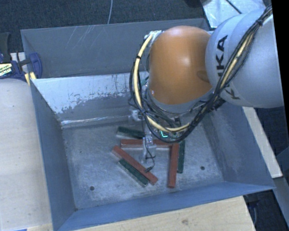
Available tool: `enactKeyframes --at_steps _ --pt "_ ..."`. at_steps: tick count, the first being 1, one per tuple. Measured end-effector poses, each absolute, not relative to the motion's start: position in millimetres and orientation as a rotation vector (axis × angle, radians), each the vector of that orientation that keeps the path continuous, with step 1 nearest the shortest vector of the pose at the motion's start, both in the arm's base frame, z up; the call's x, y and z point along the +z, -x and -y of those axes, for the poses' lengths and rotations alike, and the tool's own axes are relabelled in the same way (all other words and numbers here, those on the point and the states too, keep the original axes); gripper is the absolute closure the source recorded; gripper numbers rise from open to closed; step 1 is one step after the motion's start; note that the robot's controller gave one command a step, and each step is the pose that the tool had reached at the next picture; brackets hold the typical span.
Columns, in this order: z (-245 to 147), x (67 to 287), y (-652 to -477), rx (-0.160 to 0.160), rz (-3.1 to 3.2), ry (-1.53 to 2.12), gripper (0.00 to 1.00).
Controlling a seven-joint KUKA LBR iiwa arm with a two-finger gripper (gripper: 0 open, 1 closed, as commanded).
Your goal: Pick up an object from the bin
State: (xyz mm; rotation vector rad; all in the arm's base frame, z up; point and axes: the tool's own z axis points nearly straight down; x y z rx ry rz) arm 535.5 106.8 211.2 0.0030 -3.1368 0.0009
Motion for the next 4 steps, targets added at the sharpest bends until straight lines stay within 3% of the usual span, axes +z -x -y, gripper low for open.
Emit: enactKeyframes --at_steps 1,2,3,4 --pt "-106 215 -537.2 -0.001 3.145 0.0 0.0" --pt "-103 164 -526.1 -0.002 3.141 0.197 0.0" --pt "-89 76 -503.5 -0.002 3.128 0.345 0.0" --pt "-87 44 -503.3 -0.003 3.118 0.427 0.0"
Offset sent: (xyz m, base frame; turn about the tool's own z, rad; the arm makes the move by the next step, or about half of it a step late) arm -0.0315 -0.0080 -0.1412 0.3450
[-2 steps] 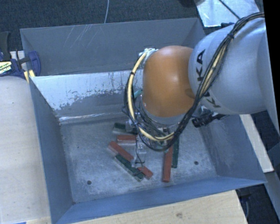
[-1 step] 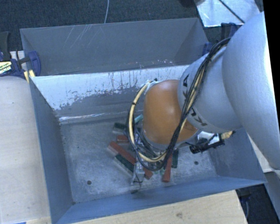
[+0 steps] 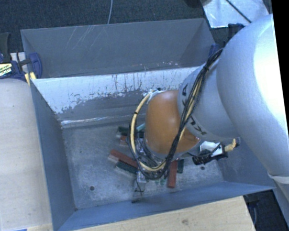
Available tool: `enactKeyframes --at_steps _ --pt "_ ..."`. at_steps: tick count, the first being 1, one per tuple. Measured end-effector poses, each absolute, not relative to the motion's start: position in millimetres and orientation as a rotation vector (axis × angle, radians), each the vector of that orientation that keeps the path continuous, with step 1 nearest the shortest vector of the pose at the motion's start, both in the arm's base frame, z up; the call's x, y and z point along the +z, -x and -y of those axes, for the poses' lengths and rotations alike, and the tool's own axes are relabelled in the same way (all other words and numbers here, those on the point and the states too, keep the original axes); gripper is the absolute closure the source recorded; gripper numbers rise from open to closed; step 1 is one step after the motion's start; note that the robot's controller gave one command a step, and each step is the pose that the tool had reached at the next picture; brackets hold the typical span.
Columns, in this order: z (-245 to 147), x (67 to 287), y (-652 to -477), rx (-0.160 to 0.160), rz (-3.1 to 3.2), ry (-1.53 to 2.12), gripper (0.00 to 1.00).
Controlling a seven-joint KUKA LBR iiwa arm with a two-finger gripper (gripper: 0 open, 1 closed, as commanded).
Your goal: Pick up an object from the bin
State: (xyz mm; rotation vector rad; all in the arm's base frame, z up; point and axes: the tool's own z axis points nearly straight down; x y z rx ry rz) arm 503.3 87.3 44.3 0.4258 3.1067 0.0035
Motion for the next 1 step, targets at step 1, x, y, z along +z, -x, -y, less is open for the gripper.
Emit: enactKeyframes --at_steps 1 --pt "-88.4 78.0 -505.4 0.002 -3.116 -0.343 0.0"
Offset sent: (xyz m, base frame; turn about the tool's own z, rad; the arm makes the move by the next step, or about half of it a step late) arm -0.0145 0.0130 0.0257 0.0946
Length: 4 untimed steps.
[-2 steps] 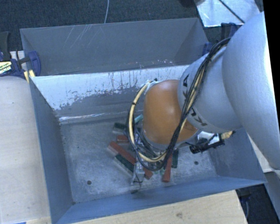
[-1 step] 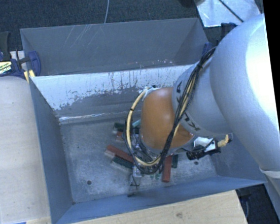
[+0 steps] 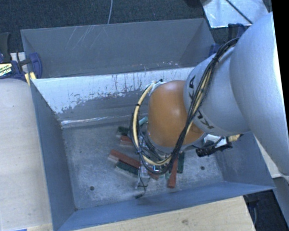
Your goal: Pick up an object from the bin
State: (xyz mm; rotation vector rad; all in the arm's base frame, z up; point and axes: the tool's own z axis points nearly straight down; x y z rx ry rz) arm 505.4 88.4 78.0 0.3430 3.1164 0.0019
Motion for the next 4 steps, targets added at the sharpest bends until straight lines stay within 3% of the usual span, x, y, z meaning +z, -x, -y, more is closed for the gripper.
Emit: enactKeyframes --at_steps 1,3,4 --pt "-100 70 -489.5 0.001 -3.088 -0.571 1.0" --pt "-99 76 -487.7 -0.003 -3.093 -0.573 1.0" --pt "-99 97 -487.4 -0.004 -3.094 -0.574 1.0"
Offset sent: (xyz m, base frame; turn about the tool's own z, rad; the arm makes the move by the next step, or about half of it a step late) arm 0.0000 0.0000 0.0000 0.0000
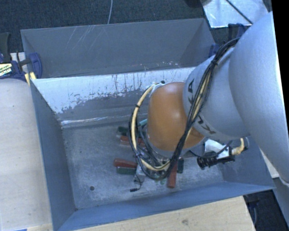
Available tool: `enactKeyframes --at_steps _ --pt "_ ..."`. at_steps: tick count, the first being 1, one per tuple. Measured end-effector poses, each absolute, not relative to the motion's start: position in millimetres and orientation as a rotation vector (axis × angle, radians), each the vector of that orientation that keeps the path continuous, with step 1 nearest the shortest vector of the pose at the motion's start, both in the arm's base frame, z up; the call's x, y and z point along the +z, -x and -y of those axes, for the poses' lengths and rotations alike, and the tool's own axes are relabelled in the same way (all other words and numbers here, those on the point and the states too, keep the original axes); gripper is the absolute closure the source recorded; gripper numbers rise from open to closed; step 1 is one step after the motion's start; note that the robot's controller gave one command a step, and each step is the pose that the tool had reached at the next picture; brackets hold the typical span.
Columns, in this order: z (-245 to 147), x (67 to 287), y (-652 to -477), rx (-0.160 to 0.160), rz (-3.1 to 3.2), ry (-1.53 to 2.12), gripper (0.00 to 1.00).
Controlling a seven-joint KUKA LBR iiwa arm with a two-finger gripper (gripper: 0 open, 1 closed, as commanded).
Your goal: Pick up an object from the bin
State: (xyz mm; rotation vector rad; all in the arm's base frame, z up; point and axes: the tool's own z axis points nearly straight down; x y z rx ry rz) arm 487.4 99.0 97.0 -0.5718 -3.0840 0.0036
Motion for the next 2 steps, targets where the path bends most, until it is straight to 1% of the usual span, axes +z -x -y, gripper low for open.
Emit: enactKeyframes --at_steps 1,2 --pt "-99.4 109.0 -490.0 -0.001 3.093 0.572 1.0" --pt "-99.4 115.1 -490.1 -0.002 3.093 0.573 1.0"
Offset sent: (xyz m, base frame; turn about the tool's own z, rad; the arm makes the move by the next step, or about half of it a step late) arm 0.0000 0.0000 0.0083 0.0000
